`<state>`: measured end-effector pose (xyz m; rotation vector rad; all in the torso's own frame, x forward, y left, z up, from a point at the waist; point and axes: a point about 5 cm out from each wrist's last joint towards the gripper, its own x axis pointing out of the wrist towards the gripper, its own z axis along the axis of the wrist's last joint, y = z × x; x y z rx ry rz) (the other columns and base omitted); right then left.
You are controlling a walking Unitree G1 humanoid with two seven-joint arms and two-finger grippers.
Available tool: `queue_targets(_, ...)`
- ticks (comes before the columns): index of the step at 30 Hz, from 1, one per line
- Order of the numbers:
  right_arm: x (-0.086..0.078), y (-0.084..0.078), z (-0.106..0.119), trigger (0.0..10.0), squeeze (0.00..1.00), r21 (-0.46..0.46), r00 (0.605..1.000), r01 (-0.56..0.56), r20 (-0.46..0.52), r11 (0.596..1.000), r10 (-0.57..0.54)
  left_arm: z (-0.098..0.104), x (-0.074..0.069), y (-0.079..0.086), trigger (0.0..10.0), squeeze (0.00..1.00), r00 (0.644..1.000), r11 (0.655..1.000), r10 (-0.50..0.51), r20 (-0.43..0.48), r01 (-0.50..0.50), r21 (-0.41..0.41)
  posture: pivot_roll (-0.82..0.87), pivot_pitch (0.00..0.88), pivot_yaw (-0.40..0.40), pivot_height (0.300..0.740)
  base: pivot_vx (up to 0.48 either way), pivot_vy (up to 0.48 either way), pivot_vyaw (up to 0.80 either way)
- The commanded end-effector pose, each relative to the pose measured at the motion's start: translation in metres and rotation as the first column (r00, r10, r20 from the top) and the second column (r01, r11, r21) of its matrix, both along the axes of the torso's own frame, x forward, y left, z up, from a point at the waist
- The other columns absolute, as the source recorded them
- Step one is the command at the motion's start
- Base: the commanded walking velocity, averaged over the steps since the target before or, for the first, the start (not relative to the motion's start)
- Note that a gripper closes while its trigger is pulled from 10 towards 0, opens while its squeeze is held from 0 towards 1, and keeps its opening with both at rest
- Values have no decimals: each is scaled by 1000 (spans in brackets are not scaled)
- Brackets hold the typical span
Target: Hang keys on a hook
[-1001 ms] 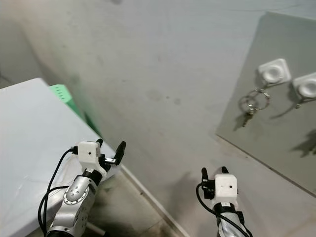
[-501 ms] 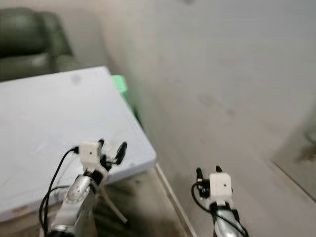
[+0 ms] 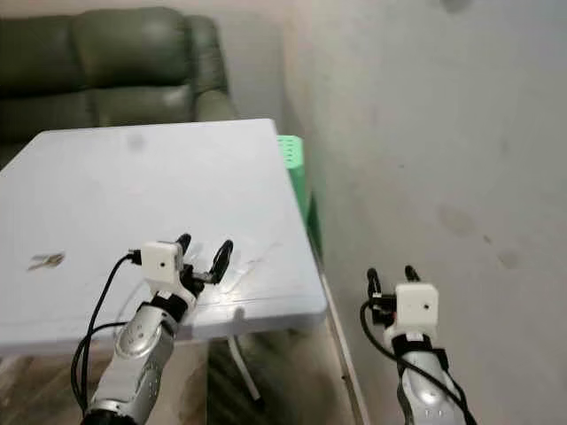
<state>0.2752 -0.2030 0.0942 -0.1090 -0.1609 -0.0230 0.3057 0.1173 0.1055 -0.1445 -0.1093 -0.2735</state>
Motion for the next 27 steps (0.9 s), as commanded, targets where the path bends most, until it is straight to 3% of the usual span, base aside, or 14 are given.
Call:
queue_targets(1, 2, 6, 7, 10000, 0, -3, 1000, -19, 17, 1000, 19, 5, 1, 2, 10000, 0, 1000, 1000, 3, 11, -3, -4, 5, 5, -25, 740, 0, 0, 800)
queue_targets(9, 1, 10, 18, 10000, 0, 7, 998, -53, 37, 999, 53, 8, -2, -1, 10000, 0, 1000, 1000, 2, 6, -2, -23, 6, 16, -35, 740, 0, 0, 800)
queue_targets(12, 1, 11, 20, 10000, 0, 67, 997, -62, 39, 996, 60, 6, -2, -1, 10000, 0, 1000, 1000, 9, -6, -10, -30, 4, 23, -35, 740, 0, 0, 0)
queue_targets(19, 0, 10, 21, 10000, 0, 71, 998, -58, 29, 996, 56, 6, -1, 2, 10000, 0, 999, 997, 29, -32, -31, -65, 6, 29, -37, 740, 0, 0, 0)
queue_targets(27, 0, 12, 22, 10000, 0, 76, 998, -67, 24, 995, 66, 7, -1, 4, 10000, 0, 999, 997, 34, -33, -36, -72, 9, 32, -38, 740, 0, 292, 0)
